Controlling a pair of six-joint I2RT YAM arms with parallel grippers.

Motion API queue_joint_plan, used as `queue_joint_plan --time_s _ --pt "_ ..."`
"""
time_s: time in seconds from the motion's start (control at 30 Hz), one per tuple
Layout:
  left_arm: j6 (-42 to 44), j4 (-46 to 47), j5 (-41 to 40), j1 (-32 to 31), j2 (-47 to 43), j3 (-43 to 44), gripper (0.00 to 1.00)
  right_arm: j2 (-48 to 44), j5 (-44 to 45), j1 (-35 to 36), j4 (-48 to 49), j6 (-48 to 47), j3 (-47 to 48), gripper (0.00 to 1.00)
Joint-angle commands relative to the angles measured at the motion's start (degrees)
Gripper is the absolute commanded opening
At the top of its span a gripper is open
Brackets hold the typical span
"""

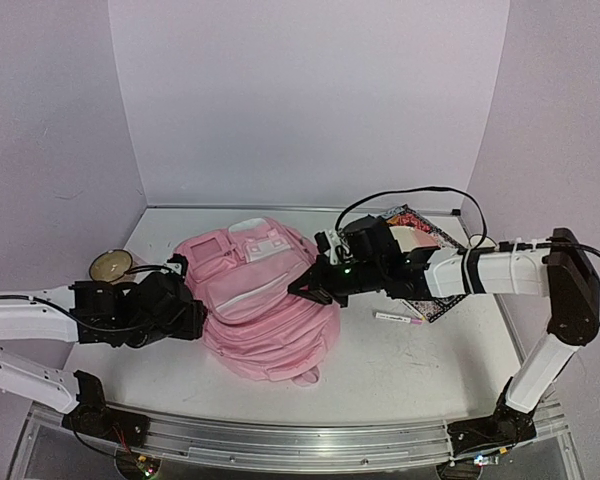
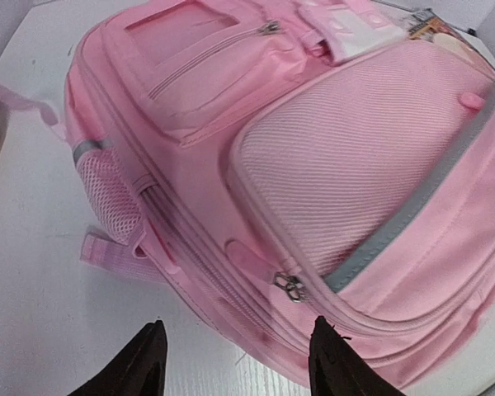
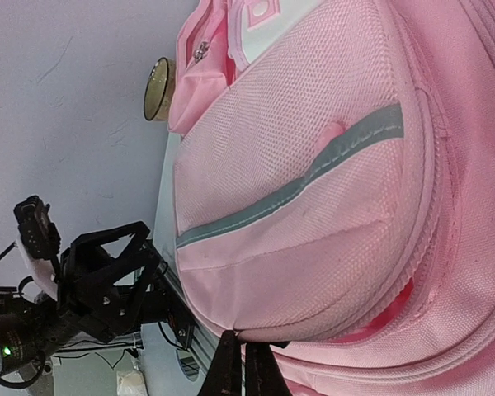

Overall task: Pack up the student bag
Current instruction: Unzip the upper front pocket of the student bag, then pick up the upper front pocket of the student bag.

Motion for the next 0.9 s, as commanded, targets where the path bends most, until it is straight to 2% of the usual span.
queue_joint_plan --time_s 0.0,0.27,0.47,0.7,0.87 --pt "10.23 3.03 5.82 0.11 -3.39 5.12 0.65 -0.89 -1.85 -0.09 1.57 -2.04 4.43 0.00" --pt "28.65 8.50 17.30 0.05 3.68 13.36 0.69 -0.14 -1.88 -0.09 1.22 -1.28 6.40 0.00" --pt "36.16 9.21 21.05 0.05 8.99 17.58 0.72 -0.48 -1.74 -0.09 1.02 -0.49 6.76 0.00" --pt "44.72 9.70 20.06 -0.05 14.63 20.43 0.74 0.17 -2.48 -0.09 0.77 0.03 8.03 0.00" --pt "48.24 10.92 13.05 -0.18 19.22 20.96 0.72 0.13 -2.59 -0.09 0.74 0.33 8.21 0.00"
